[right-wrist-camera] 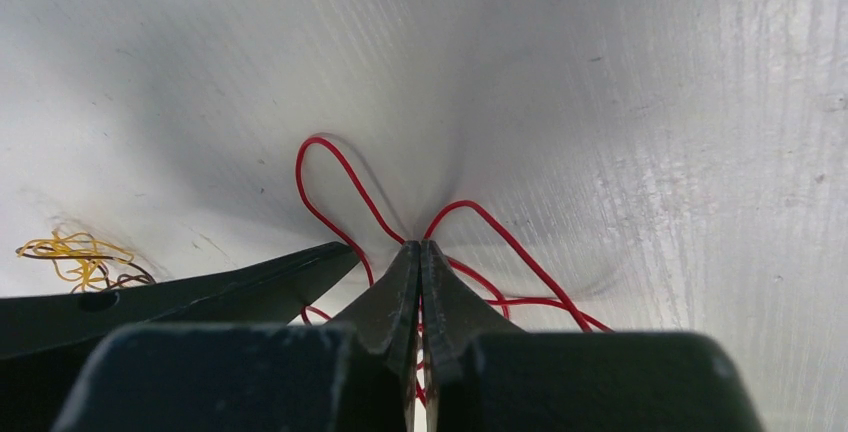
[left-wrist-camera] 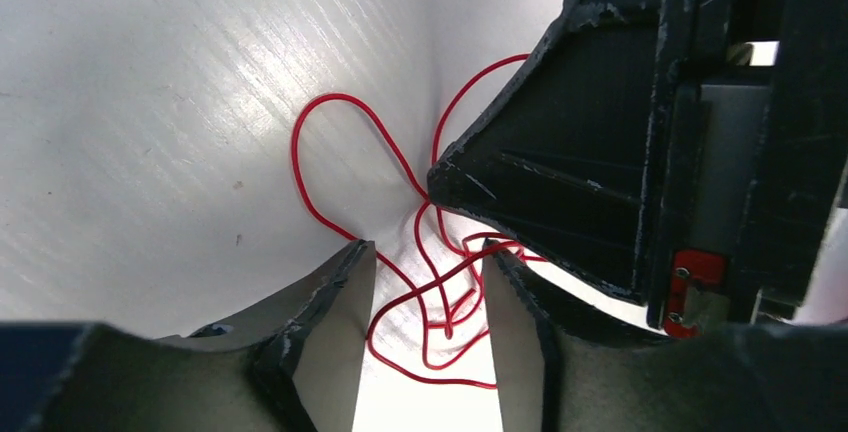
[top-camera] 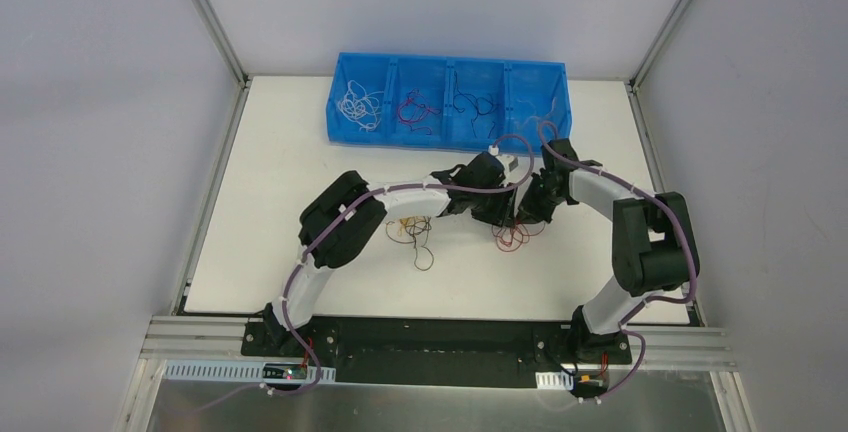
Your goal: Untangle the cables
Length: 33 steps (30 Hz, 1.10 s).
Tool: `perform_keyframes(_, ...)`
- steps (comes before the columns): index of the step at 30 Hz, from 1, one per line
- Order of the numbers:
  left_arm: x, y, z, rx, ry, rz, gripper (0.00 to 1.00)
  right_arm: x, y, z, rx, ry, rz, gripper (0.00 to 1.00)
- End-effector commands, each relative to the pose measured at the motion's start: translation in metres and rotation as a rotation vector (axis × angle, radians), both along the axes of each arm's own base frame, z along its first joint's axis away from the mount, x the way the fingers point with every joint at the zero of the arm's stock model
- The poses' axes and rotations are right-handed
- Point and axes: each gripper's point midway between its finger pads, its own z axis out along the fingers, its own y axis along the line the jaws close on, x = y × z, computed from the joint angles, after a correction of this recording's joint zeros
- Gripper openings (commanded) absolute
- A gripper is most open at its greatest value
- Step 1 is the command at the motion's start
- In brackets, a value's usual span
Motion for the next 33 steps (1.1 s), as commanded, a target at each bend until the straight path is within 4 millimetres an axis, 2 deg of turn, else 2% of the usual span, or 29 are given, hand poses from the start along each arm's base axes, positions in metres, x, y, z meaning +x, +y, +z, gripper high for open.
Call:
perform_keyframes(1, -0.04, 0.069, -0.081, 0.387, 0.094, 0.015, 0.42, 0.002, -0.003, 0.016, -0.015, -0.034, 0.001, 0.04)
perform_keyframes(4, -0.037, 0.08, -0.088, 0.472, 0.086, 0.069, 0.27, 0.001, -0.007, 0.022, -0.024, -0.045, -0.006, 0.06)
perform_keyframes(6, -0.035, 0.088, -0.09, 0.52, 0.077, 0.099, 0.22, 0.002, -0.01, 0.028, -0.024, -0.06, -0.015, 0.08)
perform_keyframes(11, -0.044, 0.103, -0.091, 0.562, 0.086, 0.098, 0.18, 0.007, -0.02, 0.042, -0.029, -0.084, -0.043, 0.12)
perform_keyframes(14, -0.049, 0.11, -0.091, 0.571, 0.094, 0.104, 0.11, 0.008, -0.023, 0.046, -0.026, -0.091, -0.051, 0.16)
perform_keyframes(16, -0.05, 0.109, -0.087, 0.554, 0.095, 0.105, 0.08, 0.006, -0.023, 0.047, -0.022, -0.085, -0.048, 0.21)
perform_keyframes(17, -0.051, 0.106, -0.084, 0.537, 0.095, 0.1, 0.1, 0.005, -0.023, 0.048, -0.018, -0.084, -0.048, 0.27)
perform_keyframes(18, -0.05, 0.102, -0.079, 0.514, 0.095, 0.094, 0.13, 0.003, -0.023, 0.049, -0.016, -0.086, -0.048, 0.28)
perform_keyframes(22, -0.047, 0.088, -0.055, 0.439, 0.062, 0.084, 0.39, -0.004, -0.025, 0.06, -0.015, -0.108, -0.048, 0.34)
perform_keyframes(24, -0.047, 0.082, -0.043, 0.411, 0.043, 0.08, 0.47, -0.008, -0.027, 0.066, -0.017, -0.12, -0.052, 0.36)
perform_keyframes(28, -0.049, 0.073, -0.03, 0.384, 0.019, 0.06, 0.52, -0.009, -0.032, 0.082, -0.012, -0.156, -0.073, 0.4)
perform_keyframes(33, -0.051, 0.061, -0.032, 0.384, 0.006, 0.044, 0.54, -0.009, -0.042, 0.102, -0.002, -0.197, -0.11, 0.46)
